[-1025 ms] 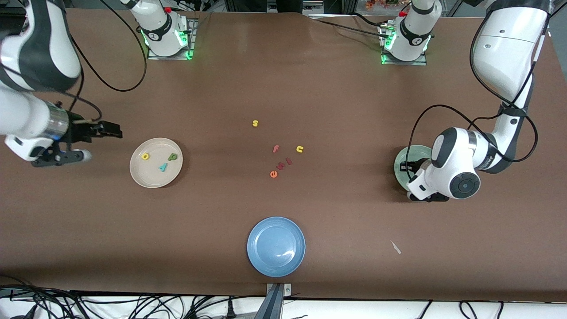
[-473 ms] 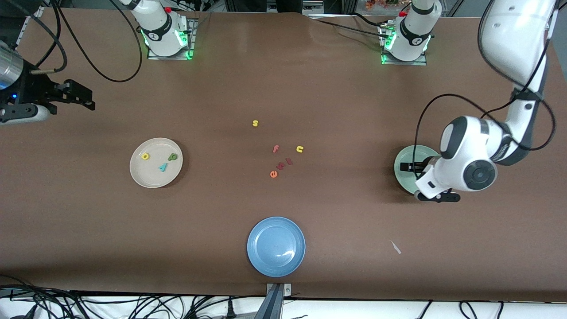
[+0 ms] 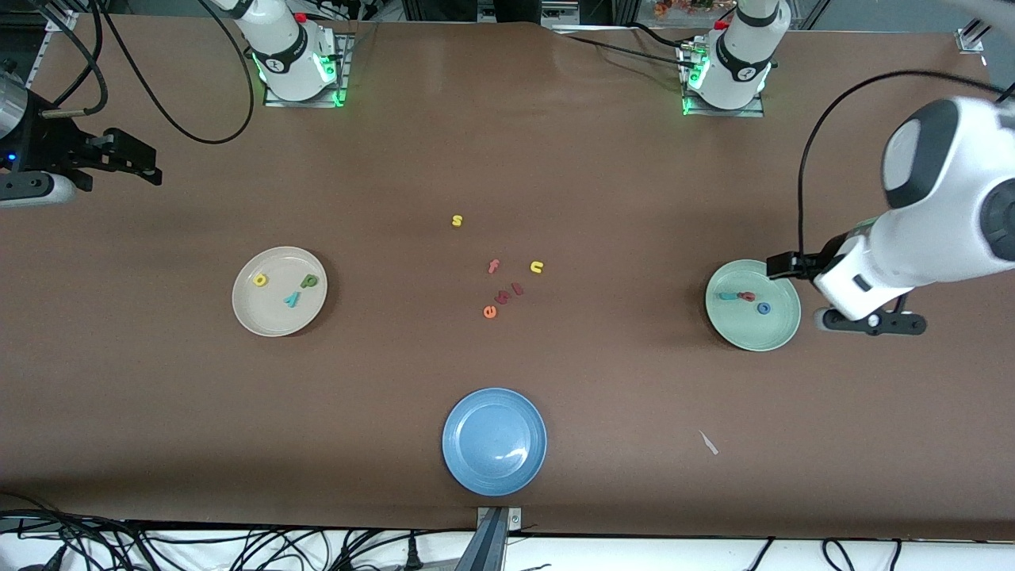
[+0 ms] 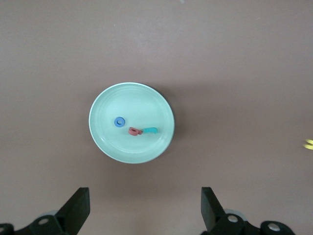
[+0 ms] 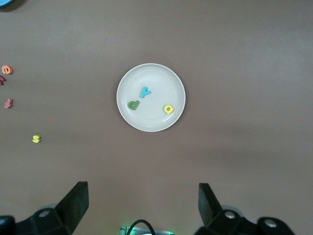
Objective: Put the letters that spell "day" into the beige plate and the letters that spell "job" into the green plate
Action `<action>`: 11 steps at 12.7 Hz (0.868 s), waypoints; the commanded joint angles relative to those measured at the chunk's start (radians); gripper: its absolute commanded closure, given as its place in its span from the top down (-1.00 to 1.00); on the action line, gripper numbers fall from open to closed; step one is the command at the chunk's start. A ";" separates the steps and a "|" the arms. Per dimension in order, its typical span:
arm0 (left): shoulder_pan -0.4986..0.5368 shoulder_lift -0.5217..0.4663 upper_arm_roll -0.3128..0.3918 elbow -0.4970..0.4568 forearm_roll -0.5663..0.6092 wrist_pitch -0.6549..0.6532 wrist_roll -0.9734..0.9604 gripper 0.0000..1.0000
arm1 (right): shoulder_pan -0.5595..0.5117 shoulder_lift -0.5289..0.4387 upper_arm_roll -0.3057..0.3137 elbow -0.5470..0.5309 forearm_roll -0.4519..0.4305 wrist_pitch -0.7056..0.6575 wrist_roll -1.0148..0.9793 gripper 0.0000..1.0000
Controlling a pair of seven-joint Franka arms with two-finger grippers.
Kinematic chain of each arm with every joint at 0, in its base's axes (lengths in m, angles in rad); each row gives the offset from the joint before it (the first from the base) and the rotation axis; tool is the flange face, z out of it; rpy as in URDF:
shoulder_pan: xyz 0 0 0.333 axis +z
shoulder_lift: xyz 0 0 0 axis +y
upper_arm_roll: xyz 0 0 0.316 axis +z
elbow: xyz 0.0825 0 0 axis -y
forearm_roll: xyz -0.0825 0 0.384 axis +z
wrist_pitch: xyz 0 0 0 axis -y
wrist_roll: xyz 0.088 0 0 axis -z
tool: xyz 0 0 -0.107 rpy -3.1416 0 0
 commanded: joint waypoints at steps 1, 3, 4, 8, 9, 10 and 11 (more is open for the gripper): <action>-0.002 0.023 -0.005 0.122 -0.022 -0.076 0.029 1.00 | 0.016 0.009 -0.015 0.006 0.022 -0.008 0.012 0.99; -0.002 0.023 -0.005 0.127 -0.019 -0.084 0.047 1.00 | 0.016 0.009 -0.015 0.004 0.024 -0.008 0.012 0.99; -0.002 0.023 -0.005 0.127 -0.019 -0.086 0.061 1.00 | 0.016 0.009 -0.015 0.007 0.022 -0.006 0.011 0.99; 0.004 0.023 -0.001 0.127 -0.024 -0.086 0.061 1.00 | 0.018 0.009 -0.015 0.012 0.022 -0.008 0.008 0.99; 0.005 0.023 0.001 0.127 -0.022 -0.086 0.061 1.00 | 0.018 0.009 -0.015 0.012 0.021 -0.008 0.005 0.99; 0.003 0.023 0.001 0.127 -0.022 -0.086 0.059 1.00 | 0.021 0.009 -0.015 0.012 0.016 -0.011 0.002 0.99; 0.003 0.023 -0.001 0.127 -0.022 -0.086 0.058 1.00 | 0.021 0.009 -0.015 0.014 0.016 -0.009 0.011 0.99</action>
